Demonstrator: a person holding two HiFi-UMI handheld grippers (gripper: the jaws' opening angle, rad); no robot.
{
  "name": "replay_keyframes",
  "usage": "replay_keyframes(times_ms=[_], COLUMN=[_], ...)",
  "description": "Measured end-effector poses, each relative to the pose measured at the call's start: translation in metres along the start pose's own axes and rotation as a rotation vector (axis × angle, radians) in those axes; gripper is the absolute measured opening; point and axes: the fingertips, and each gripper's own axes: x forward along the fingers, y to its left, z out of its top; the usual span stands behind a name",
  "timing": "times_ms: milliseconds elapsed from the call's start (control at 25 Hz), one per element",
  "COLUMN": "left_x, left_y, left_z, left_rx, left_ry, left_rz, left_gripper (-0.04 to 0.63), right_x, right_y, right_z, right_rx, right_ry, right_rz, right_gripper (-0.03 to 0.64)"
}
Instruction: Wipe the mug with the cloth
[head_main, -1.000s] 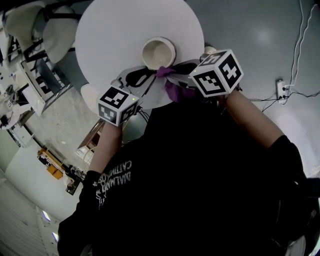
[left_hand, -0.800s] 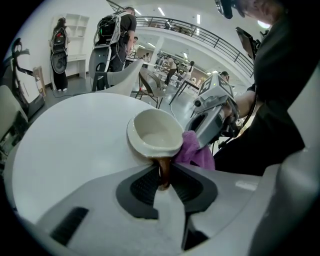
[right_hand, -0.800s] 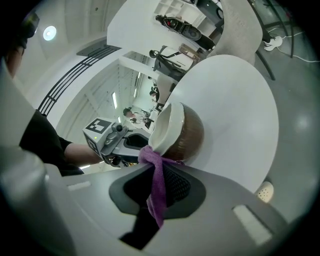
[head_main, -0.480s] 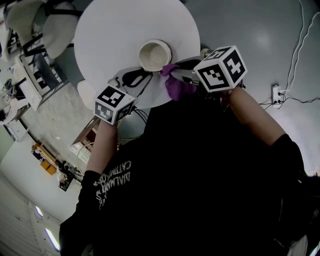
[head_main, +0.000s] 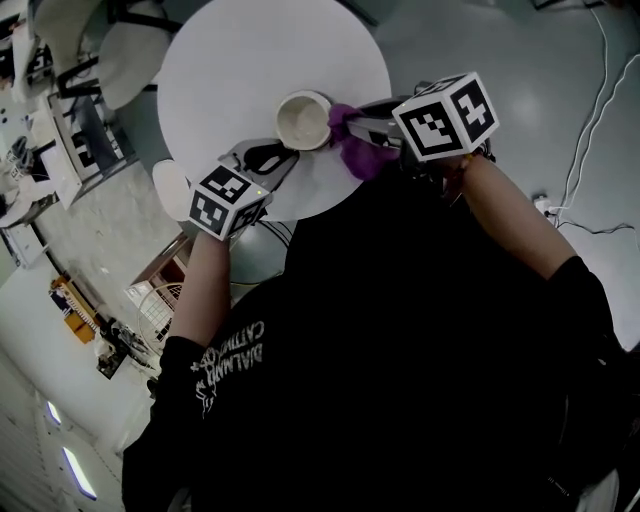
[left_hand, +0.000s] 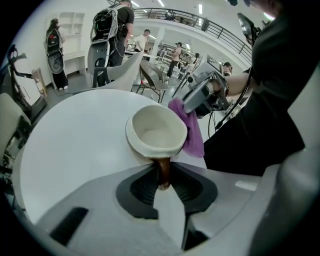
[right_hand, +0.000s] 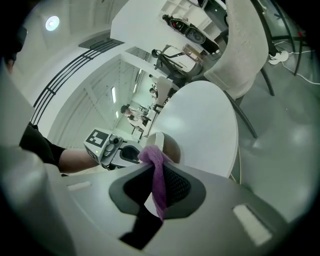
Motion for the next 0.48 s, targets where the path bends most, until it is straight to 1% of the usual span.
replay_keyframes(times_ms=[160, 240, 320, 480], left_x=[0.0000, 0.0001, 0.0005, -0.0003], left_y=[-0.0011, 0.0000, 0.0005, 0.0004], left_z=[0.0036, 0.0058, 0.0085, 0.0096], left_rx=[0.003, 0.011, 0.007, -0.005], left_ry=[0.012, 0.008, -0.004, -0.031], left_rz=[0.034, 0.058, 0.076, 0.069], left_gripper=[0.072, 0.072, 0.071, 0.069], right_x=[-0.0004, 0.0017, 0.0019, 0.0010], right_y=[0.0039, 0.0068, 0.0072, 0.0050], right_z=[-0.0001, -0.0001, 0.0000, -0.0023], right_rx=[-0.046, -0.052, -0.036, 0.021], right_ry=[0.038, 0.028, 0.004, -0.040], right_rz=[-0.025, -0.035, -0.037, -0.048], right_gripper=[0.038, 0.038, 0.038, 0.038])
